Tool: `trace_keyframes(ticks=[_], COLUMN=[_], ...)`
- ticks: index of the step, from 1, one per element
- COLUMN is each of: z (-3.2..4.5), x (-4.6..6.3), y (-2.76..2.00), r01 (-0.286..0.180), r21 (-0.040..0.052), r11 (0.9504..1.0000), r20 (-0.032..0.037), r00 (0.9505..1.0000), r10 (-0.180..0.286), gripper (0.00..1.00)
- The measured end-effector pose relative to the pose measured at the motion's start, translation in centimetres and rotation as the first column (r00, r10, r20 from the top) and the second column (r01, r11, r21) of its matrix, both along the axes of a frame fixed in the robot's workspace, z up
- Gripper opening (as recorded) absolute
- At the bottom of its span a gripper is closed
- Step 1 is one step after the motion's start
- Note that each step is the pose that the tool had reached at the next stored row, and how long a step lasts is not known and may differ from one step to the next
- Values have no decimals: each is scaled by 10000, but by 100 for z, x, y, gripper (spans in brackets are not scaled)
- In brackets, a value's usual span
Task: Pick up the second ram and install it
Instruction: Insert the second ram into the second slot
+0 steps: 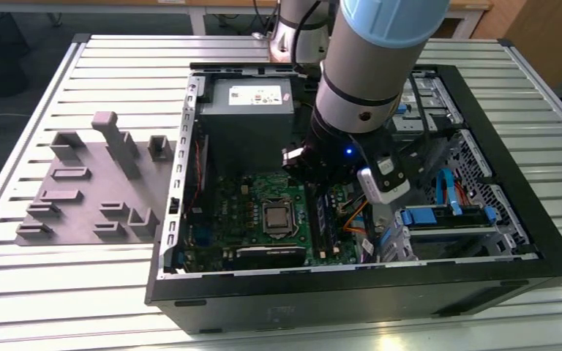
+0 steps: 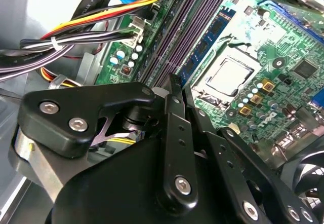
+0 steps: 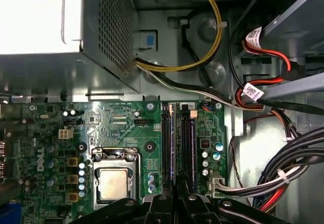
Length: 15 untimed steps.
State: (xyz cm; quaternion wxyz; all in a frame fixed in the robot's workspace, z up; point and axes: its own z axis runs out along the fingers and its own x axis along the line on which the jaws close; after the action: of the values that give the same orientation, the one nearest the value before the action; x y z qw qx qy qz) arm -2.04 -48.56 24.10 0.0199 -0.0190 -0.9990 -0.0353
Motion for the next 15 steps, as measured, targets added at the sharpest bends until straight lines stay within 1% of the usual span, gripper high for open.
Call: trace_keyframes(ticks=[8, 13, 15], z=[-8, -37, -43], x=[0, 0, 1], y=[0, -9, -9], r01=[1, 25, 39], r21=[7, 17, -3], r11=[10000, 10000, 10000], r20=[0, 0, 0], r00=[10000, 10000, 10000], r10=[-1, -25, -39], gripper=[14, 14, 14])
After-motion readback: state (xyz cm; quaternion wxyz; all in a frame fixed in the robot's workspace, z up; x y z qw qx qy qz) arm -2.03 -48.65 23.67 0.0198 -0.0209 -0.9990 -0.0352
